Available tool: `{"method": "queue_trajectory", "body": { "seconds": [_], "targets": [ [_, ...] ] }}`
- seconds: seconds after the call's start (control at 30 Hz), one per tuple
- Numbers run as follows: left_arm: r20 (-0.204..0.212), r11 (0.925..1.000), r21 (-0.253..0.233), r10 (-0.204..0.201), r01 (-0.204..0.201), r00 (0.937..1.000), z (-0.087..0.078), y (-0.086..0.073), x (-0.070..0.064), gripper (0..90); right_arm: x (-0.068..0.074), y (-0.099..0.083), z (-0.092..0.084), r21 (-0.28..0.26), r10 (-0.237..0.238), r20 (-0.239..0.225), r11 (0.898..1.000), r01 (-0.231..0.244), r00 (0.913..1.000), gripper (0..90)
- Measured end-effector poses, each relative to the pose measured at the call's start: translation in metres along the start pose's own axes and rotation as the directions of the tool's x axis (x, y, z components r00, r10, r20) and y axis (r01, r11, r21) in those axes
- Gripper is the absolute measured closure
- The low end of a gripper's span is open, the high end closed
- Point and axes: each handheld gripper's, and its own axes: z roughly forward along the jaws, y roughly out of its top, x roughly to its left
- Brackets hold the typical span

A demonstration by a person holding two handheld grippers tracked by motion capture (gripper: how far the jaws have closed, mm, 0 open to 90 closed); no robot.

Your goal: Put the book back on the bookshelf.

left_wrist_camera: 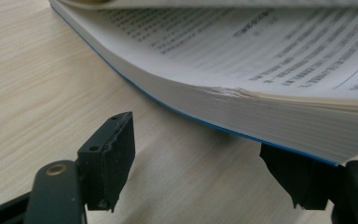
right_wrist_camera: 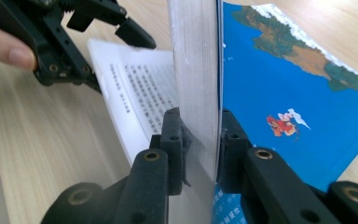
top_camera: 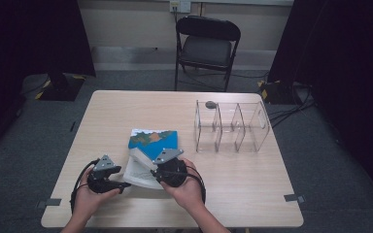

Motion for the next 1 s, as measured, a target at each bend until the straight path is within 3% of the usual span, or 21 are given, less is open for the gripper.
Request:
{"method": "queue_trajectory", "body": {
  "seconds": [0.1, 0.47, 0.57, 0.63, 0.7, 0.9, 1.0],
  "targets": [
    [0.026, 0.9999, 0.005, -0.013, 0.013, 0.9996, 0.004, -0.002, 0.0, 28.3, 0.003, -0.006, 0.004, 0.002, -0.016, 0.004, 1.0, 0.016, 0.9999, 76.4],
    [0.029, 1.0, 0.008, 0.001, -0.002, 0.9996, 0.012, -0.002, -0.003, 28.6, 0.008, -0.023, 0.017, -0.003, -0.024, -0.006, 1.0, 0.024, 0.9997, 75.6],
    [0.038, 0.9998, -0.001, 0.02, -0.02, 0.9991, 0.011, 0.0, -0.005, 31.7, 0.009, -0.027, 0.019, 0.001, -0.041, -0.004, 0.999, 0.041, 0.9991, 75.4],
    [0.022, 0.9988, 0.011, 0.048, -0.048, 0.9986, 0.012, 0.0, -0.007, 33.2, 0.012, -0.031, 0.021, -0.004, -0.038, 0.003, 0.999, 0.038, 0.9993, 75.4],
    [0.03, 0.9994, 0.01, 0.033, -0.033, 0.999, 0.014, -0.001, -0.006, 32.9, 0.012, -0.031, 0.021, -0.009, -0.038, 0.004, 0.999, 0.038, 0.9993, 75.3],
    [0.029, 0.9985, 0.016, 0.051, -0.052, 0.9983, 0.015, 0.0, -0.006, 33.1, 0.013, -0.034, 0.022, -0.023, -0.046, 0.0, 0.999, 0.046, 0.9989, 73.8],
    [0.032, 0.9987, 0.013, 0.048, -0.048, 0.9983, 0.015, 0.0, -0.007, 34.3, 0.012, -0.037, 0.023, -0.033, -0.036, -0.023, 0.999, 0.035, 0.9991, 69.9]
  ]
}}
